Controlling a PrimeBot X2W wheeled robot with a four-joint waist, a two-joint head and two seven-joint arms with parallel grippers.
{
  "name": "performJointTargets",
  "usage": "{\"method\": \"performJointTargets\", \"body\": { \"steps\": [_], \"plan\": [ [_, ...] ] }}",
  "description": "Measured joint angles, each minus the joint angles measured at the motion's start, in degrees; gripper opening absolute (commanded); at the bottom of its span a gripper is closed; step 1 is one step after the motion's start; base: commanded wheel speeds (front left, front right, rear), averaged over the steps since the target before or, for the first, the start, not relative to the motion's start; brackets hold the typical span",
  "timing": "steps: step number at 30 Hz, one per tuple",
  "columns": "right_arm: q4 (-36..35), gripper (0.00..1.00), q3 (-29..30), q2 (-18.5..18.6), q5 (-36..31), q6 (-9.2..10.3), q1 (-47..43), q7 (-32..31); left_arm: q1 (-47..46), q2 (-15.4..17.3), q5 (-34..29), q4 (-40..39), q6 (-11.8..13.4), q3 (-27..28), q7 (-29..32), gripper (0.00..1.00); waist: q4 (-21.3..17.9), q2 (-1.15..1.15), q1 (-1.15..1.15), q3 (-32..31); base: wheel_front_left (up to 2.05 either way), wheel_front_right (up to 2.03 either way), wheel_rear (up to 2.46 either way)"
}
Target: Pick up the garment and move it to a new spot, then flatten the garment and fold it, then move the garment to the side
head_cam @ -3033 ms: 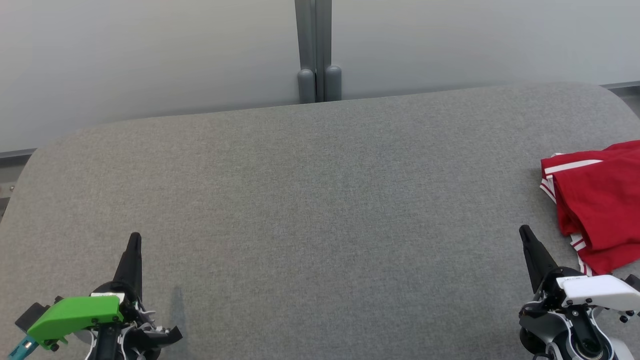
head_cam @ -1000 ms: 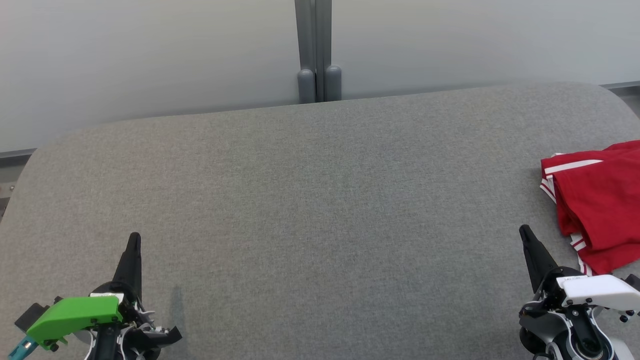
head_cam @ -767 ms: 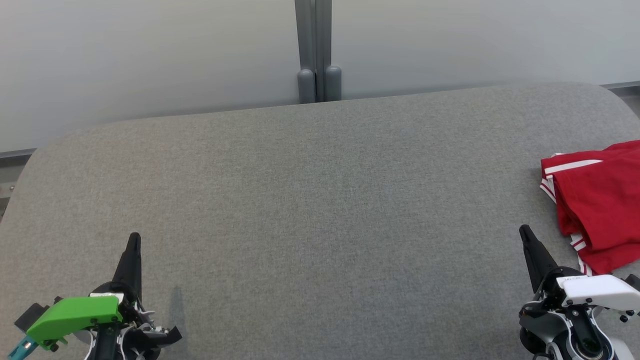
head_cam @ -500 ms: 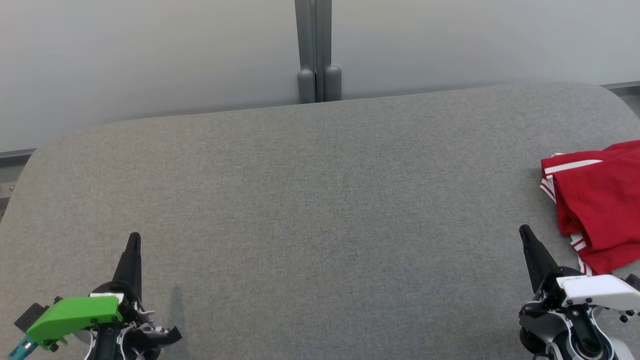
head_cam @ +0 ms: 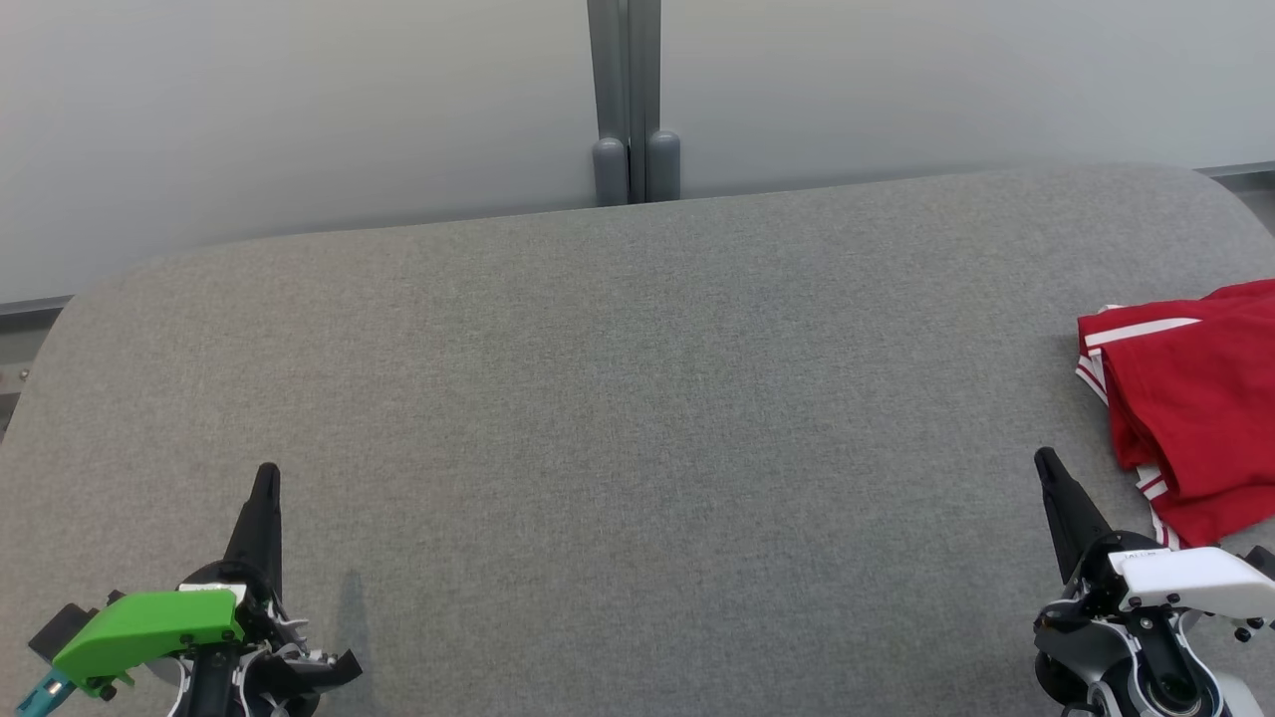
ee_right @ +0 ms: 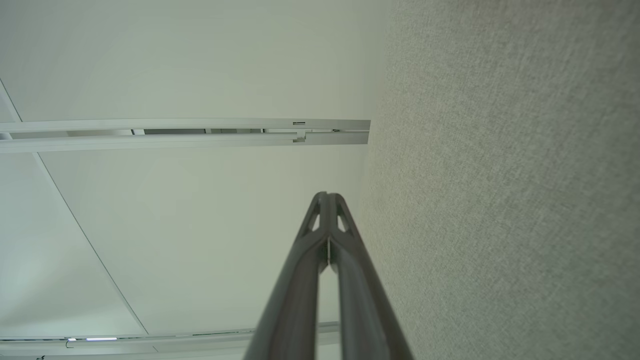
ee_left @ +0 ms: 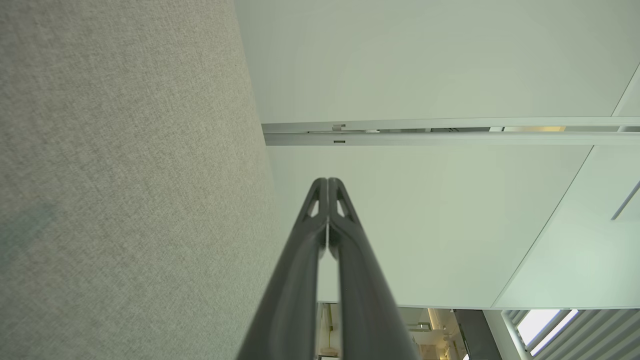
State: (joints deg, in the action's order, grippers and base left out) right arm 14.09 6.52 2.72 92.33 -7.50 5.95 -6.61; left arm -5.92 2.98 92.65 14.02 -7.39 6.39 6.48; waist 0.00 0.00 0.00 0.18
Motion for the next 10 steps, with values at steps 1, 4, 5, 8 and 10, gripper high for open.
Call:
{"method": "performJointTargets", "body": {
  "steps": [1,4,5,8,10],
  "plan": [
    [0.00,0.00,0.00,0.00,0.00,0.00,0.00,0.00,0.00,0.00,0.00,-0.01,0.00,0.00,0.00,0.00,0.00,0.00,0.00,0.00,0.00,0.00,0.00],
    [0.00,0.00,0.00,0.00,0.00,0.00,0.00,0.00,0.00,0.00,-0.01,-0.02,0.00,0.01,0.00,0.00,0.00,0.00,0.00,0.00,0.00,0.00,0.00],
    [0.00,0.00,0.00,0.00,0.00,0.00,0.00,0.00,0.00,0.00,-0.01,0.00,0.00,0.01,0.00,0.00,0.00,0.00,0.00,0.00,0.00,0.00,0.00],
    [0.00,0.00,0.00,0.00,0.00,0.00,0.00,0.00,0.00,-0.01,-0.01,0.00,0.00,0.02,0.00,0.00,0.00,0.00,0.00,0.00,0.00,0.00,0.00],
    [0.00,0.00,0.00,0.00,0.00,0.00,0.00,0.00,0.00,-0.01,-0.01,0.01,0.00,0.02,0.00,0.00,0.00,0.00,0.00,0.00,0.00,0.00,0.00]
  ]
}}
